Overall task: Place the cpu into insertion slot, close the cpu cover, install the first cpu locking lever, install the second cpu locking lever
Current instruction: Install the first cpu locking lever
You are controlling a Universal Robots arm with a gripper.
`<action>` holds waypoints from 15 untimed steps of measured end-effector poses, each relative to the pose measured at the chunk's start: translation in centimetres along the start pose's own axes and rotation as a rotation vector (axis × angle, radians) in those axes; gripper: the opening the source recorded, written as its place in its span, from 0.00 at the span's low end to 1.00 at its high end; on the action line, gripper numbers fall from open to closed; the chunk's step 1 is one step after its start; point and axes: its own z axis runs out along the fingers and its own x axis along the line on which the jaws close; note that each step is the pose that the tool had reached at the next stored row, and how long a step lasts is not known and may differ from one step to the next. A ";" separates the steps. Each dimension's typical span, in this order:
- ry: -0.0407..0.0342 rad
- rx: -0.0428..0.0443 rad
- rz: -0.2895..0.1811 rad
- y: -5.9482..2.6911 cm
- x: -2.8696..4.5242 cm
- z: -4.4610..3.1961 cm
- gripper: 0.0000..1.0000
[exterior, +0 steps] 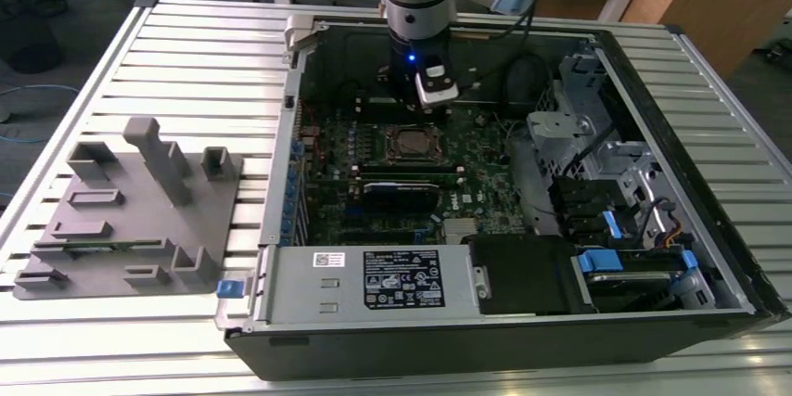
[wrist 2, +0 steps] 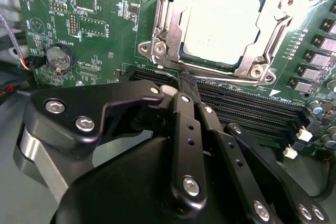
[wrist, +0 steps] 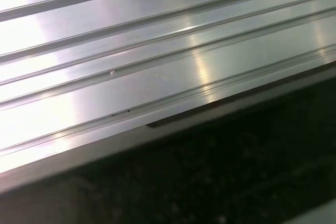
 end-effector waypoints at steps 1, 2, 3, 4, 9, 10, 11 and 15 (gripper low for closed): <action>-0.0005 0.0006 0.004 0.00 0.00 0.00 0.11; -0.0006 0.0006 0.005 0.00 0.00 0.00 0.11; -0.0006 0.0008 0.005 0.00 0.00 0.00 0.11; -0.0007 0.0007 0.005 0.00 0.00 0.00 0.11; 0.0018 -0.0170 0.008 0.01 0.01 0.00 0.11; 0.0018 -0.0172 0.008 0.01 0.01 0.00 0.11; 0.0017 -0.0173 0.009 0.00 0.01 0.01 0.11; -0.0059 -0.0195 0.010 -0.08 0.07 0.01 0.11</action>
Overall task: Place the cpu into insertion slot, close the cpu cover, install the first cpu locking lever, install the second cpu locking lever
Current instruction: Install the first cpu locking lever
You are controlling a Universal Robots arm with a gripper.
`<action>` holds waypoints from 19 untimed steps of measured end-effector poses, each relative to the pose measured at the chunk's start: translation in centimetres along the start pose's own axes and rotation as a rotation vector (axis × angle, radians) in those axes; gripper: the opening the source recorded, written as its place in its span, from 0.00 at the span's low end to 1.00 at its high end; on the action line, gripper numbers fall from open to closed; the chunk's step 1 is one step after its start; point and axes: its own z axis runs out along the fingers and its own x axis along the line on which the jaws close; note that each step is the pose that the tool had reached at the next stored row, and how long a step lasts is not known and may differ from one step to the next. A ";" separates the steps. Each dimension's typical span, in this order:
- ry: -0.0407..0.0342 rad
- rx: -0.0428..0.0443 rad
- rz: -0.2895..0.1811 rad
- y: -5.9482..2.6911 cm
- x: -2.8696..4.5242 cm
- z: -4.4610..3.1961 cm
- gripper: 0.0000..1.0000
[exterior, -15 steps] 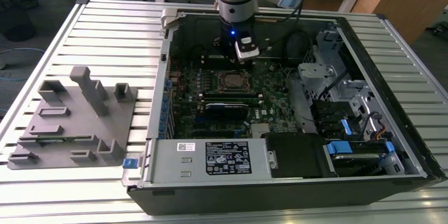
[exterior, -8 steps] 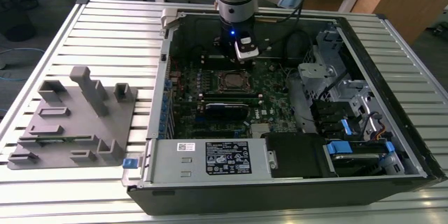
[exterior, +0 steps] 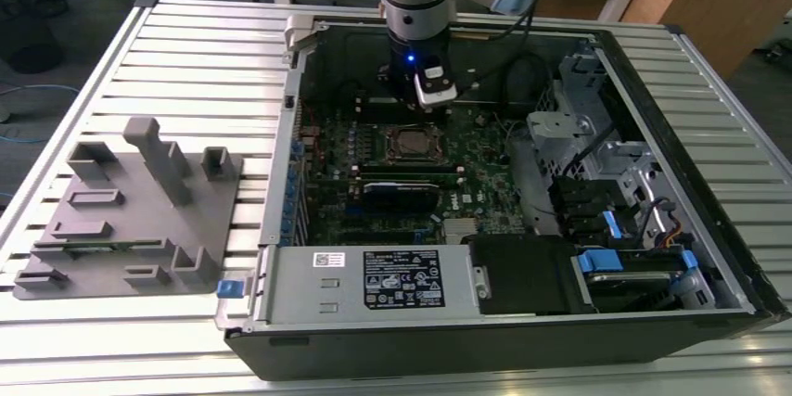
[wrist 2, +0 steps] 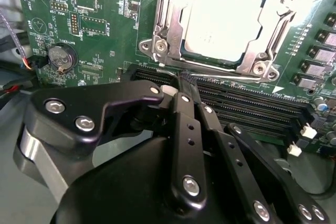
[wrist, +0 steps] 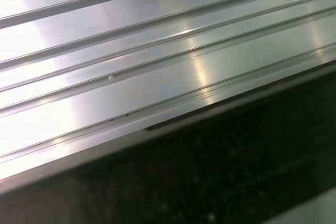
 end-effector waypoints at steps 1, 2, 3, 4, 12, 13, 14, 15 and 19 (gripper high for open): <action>-0.0042 -0.0016 0.000 -0.02 0.03 0.02 0.11; -0.0081 -0.0030 0.000 -0.05 0.06 0.03 0.11; -0.0116 -0.0043 0.000 -0.06 0.09 0.05 0.11; -0.0153 -0.0056 0.000 -0.09 0.12 0.06 0.11; -0.0239 -0.0085 0.001 -0.25 0.54 -0.01 0.11; -0.0259 -0.0092 0.001 -0.26 0.57 -0.01 0.11; -0.0280 -0.0101 0.001 -0.27 0.59 -0.01 0.11; -0.0301 -0.0108 0.001 -0.28 0.61 -0.01 0.11; -0.0380 -0.0138 0.000 -0.34 0.65 0.02 0.11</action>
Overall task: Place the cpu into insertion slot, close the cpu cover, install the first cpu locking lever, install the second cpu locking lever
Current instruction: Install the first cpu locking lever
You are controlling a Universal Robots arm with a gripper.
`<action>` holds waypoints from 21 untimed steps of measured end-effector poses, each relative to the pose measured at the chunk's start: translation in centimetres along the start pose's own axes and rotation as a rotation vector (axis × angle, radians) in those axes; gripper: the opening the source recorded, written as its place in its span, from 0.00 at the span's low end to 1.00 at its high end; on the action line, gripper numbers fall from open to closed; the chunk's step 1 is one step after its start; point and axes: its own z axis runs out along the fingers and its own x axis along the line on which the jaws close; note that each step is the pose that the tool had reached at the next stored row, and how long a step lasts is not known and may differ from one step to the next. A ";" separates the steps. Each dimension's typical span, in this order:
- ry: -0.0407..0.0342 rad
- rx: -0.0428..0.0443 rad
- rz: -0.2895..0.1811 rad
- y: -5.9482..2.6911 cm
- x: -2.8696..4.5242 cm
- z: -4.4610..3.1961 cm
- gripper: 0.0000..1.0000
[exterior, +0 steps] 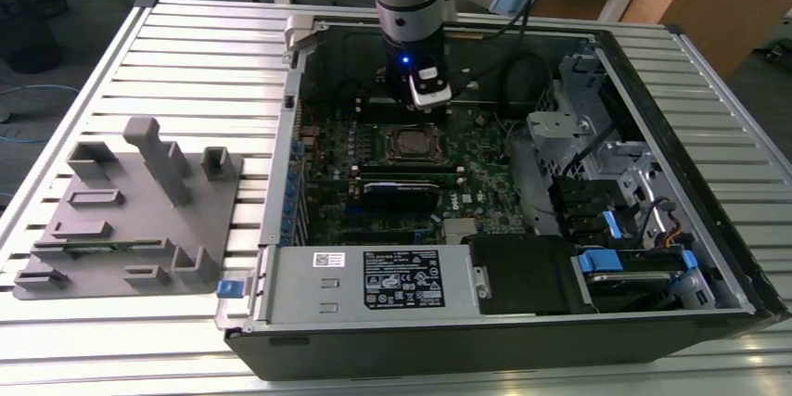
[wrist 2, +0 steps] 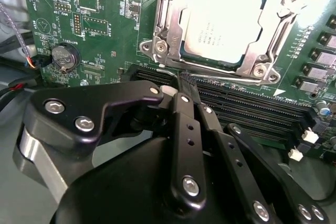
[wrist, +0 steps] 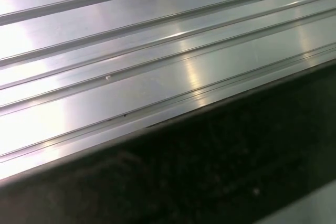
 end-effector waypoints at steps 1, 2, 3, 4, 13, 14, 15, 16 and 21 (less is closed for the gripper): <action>-0.0012 -0.0005 0.000 -0.02 0.03 0.00 0.11; -0.0018 -0.0008 0.000 -0.05 0.10 0.01 0.11; -0.0021 -0.0009 0.000 -0.07 0.16 0.01 0.11; -0.0022 -0.0009 0.000 -0.09 0.21 0.02 0.11; -0.0048 -0.0015 -0.001 -0.18 0.34 0.10 0.11; -0.0048 -0.0016 -0.001 -0.18 0.34 0.11 0.11; -0.0048 -0.0016 0.000 -0.18 0.34 0.11 0.11; -0.0048 -0.0016 0.000 -0.18 0.34 0.11 0.11; -0.0048 -0.0017 0.000 -0.16 0.33 0.00 0.11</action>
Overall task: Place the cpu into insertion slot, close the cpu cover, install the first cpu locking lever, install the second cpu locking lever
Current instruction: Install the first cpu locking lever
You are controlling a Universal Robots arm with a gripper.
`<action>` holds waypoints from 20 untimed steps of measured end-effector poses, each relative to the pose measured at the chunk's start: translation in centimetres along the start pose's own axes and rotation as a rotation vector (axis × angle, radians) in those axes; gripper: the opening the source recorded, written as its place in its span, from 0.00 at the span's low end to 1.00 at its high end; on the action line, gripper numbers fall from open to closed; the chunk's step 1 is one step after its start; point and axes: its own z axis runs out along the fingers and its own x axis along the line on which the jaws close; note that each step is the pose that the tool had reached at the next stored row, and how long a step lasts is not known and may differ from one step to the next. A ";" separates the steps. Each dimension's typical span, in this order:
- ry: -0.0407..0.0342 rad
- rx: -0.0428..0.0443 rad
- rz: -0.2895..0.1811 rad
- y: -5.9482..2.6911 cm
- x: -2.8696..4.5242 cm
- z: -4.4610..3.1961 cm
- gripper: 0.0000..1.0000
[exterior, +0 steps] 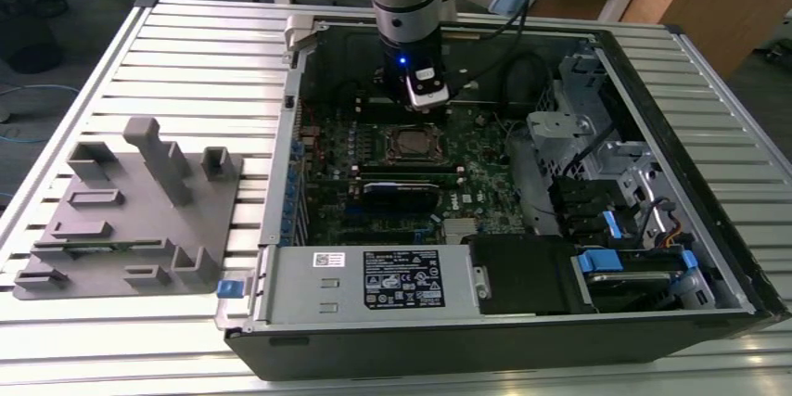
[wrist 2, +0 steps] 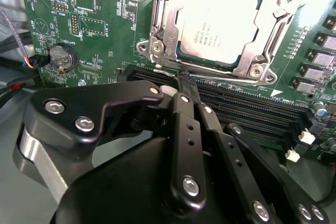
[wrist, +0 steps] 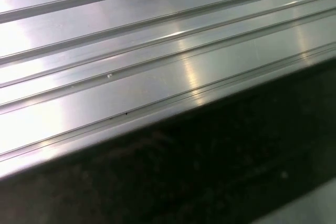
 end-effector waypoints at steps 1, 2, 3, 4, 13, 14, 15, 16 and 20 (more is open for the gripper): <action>-0.0001 -0.0001 0.000 0.00 0.00 0.00 0.11; -0.0003 0.0004 0.000 0.00 0.00 0.00 0.11; -0.0009 0.0016 0.000 0.00 0.00 0.00 0.11; -0.0016 0.0033 -0.001 0.00 0.00 0.00 0.11; -0.0080 0.0102 -0.003 -0.09 -0.03 0.00 0.11; -0.0084 0.0111 -0.003 -0.11 -0.04 -0.01 0.11; -0.0086 0.0119 -0.003 -0.11 -0.04 -0.01 0.11; -0.0086 0.0119 -0.003 -0.11 -0.04 -0.01 0.11; -0.0087 0.0117 -0.003 -0.09 -0.06 -0.12 0.11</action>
